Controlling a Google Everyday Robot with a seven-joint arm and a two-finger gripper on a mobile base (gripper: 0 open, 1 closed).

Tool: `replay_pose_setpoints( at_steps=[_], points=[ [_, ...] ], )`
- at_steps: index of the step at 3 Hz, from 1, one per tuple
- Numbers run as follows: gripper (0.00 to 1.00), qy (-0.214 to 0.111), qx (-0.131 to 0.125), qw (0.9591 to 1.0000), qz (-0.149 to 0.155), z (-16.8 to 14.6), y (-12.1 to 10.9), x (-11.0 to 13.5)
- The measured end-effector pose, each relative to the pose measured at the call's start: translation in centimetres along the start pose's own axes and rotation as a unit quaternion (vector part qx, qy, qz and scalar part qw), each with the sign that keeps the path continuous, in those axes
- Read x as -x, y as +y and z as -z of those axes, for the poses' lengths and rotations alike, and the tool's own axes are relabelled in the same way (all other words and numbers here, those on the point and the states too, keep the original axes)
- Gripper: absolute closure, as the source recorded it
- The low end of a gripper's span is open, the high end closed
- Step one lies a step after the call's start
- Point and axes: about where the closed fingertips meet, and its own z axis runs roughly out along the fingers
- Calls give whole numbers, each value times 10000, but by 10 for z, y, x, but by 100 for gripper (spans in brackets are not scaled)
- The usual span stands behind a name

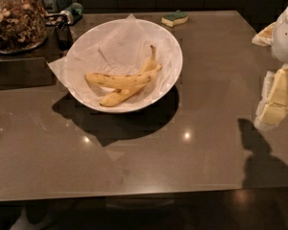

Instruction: Pick banana from white bowl

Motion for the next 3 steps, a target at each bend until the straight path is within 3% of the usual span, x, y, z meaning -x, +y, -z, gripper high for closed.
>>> replay_pose_setpoints(
  at_steps=[1, 2, 3],
  points=[
    [0, -2, 0, 10000, 1, 0, 0, 0],
    [0, -333, -26, 9993, 190, 0, -6, 18],
    [0, -889, 21, 9952, 406, -4, -18, 49]
  ],
)
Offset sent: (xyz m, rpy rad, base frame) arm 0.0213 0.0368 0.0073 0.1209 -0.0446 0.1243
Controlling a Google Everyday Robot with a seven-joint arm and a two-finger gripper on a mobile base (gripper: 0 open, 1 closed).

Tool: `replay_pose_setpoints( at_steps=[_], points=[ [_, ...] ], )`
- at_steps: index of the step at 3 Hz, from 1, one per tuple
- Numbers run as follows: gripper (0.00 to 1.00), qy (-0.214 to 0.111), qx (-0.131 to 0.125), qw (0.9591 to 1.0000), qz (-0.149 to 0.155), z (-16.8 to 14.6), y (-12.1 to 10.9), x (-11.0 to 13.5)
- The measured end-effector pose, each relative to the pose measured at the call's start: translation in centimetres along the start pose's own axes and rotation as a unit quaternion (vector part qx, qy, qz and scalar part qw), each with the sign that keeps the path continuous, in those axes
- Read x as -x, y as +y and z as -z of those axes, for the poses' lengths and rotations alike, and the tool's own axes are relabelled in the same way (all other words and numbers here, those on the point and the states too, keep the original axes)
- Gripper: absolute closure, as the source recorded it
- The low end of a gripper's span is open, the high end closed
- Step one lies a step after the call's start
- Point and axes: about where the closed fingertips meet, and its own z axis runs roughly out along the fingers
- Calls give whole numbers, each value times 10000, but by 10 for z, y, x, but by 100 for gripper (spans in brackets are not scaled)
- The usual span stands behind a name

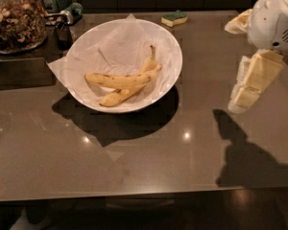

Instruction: Pick banana from white bowl

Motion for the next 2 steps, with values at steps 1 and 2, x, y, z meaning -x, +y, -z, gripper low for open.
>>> replay_pose_setpoints(
  at_steps=[1, 2],
  points=[
    [0, -581, 128, 9976, 360, -12, -9, 40],
    [0, -614, 140, 9973, 364, -12, -9, 42]
  ],
)
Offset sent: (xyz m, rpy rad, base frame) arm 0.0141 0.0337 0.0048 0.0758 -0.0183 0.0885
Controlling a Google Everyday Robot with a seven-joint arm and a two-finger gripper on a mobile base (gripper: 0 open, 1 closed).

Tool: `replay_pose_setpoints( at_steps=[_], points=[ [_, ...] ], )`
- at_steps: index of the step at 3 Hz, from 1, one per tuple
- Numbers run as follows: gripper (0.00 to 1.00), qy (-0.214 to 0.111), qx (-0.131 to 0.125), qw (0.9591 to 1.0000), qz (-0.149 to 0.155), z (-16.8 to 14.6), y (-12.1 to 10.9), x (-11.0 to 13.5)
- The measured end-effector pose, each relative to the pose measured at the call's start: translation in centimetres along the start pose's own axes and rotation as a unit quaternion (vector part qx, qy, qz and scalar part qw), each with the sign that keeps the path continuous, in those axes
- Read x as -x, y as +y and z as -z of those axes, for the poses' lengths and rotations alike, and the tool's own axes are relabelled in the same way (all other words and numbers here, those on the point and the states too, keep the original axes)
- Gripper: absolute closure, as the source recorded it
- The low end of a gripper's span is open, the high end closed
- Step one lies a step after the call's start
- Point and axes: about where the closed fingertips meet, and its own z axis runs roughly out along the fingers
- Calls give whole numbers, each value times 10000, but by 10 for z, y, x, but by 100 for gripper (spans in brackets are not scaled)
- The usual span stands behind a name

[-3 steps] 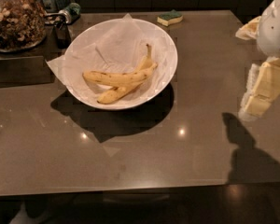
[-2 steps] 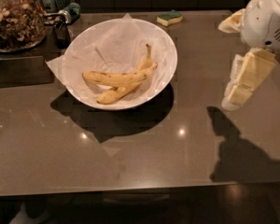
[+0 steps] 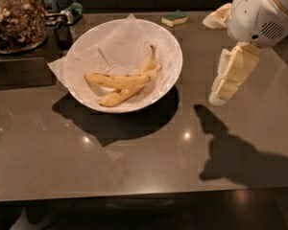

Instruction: Pick banana from white bowl

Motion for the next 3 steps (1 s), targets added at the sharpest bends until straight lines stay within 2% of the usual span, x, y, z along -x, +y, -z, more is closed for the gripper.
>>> replay_pose_setpoints(
  at_steps=[1, 2, 3],
  points=[
    [0, -98, -75, 9999, -60, 1, -1, 0],
    [0, -461, -113, 9989, 33, -9, -17, 23],
    [0, -726, 72, 9968, 336, -26, -35, 54]
  ],
)
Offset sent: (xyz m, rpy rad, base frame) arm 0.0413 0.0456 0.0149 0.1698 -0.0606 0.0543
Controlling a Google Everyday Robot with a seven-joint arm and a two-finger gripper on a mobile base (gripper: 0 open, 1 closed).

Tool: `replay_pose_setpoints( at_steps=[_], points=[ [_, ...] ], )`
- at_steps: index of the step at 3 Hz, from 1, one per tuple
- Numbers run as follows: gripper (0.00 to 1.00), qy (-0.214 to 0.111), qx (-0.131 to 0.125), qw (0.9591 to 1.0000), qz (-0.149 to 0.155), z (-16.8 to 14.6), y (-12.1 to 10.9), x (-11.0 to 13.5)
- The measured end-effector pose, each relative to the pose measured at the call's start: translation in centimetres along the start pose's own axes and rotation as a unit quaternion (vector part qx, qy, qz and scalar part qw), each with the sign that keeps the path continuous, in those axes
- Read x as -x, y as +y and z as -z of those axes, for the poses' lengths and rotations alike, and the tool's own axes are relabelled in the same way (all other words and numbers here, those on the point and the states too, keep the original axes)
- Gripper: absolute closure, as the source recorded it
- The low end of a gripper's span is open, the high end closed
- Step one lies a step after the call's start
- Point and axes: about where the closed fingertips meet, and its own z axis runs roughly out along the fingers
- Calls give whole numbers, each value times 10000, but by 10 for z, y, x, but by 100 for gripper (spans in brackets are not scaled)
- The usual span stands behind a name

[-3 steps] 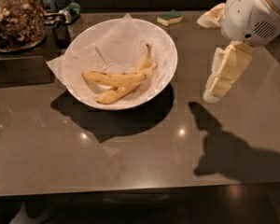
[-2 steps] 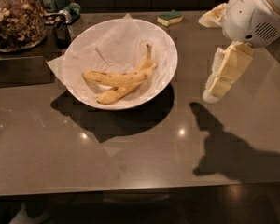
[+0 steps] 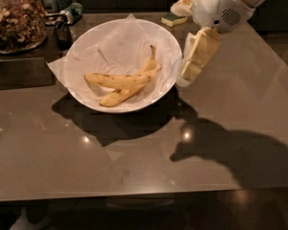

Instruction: Pick banana from white bowl

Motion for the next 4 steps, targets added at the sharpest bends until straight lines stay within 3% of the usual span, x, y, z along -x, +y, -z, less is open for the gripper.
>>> replay_pose_setpoints(
  at_steps=[1, 2, 4],
  points=[
    [0, -349, 511, 9972, 411, -43, -17, 36],
    [0, -351, 511, 9972, 410, -43, -17, 36],
    [0, -996, 464, 9937, 216, -77, -27, 46]
  ],
)
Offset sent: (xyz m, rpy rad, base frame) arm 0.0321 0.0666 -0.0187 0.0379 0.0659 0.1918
